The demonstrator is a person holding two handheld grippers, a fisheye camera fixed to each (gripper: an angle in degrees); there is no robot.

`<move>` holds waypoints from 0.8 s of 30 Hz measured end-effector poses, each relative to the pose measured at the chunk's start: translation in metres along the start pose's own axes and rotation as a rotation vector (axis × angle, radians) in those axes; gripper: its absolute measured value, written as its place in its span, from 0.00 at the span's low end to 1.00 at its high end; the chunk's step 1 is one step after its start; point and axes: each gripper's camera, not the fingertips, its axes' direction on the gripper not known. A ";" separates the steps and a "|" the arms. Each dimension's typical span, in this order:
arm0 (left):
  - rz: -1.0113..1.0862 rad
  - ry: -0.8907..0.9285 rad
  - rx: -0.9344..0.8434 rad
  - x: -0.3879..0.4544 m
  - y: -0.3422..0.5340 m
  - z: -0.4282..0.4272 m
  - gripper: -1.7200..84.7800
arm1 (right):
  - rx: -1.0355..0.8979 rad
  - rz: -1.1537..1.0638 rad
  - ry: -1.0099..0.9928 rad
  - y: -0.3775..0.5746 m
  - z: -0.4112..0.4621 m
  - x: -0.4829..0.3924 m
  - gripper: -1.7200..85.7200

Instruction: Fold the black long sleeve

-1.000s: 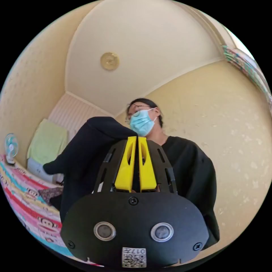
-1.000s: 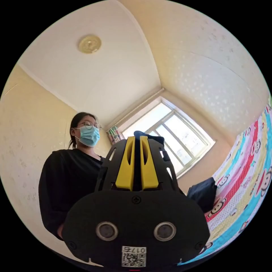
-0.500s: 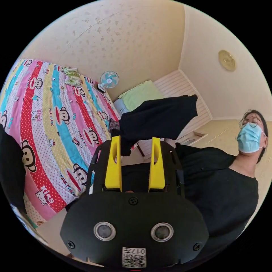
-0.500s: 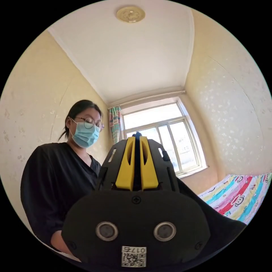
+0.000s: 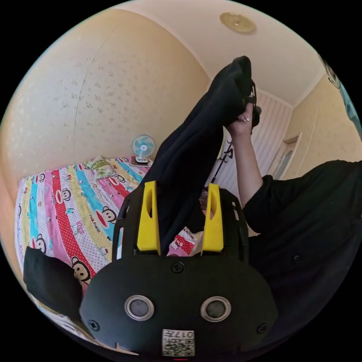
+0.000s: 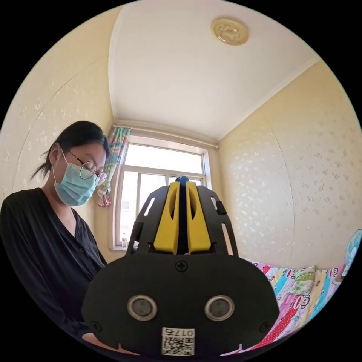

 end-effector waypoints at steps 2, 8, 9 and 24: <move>-0.013 -0.120 0.048 -0.010 0.005 -0.016 0.23 | 0.006 0.033 -0.041 -0.001 0.004 0.000 0.05; -0.065 -0.022 -0.024 -0.058 0.016 -0.030 0.17 | -0.007 0.127 -0.102 0.007 0.013 0.028 0.05; -0.077 0.056 0.034 -0.065 0.019 -0.042 0.11 | -0.020 0.135 -0.086 0.009 0.014 0.031 0.05; -0.138 0.042 0.189 -0.124 -0.008 -0.148 0.02 | -0.263 0.367 0.038 0.107 -0.056 0.130 0.06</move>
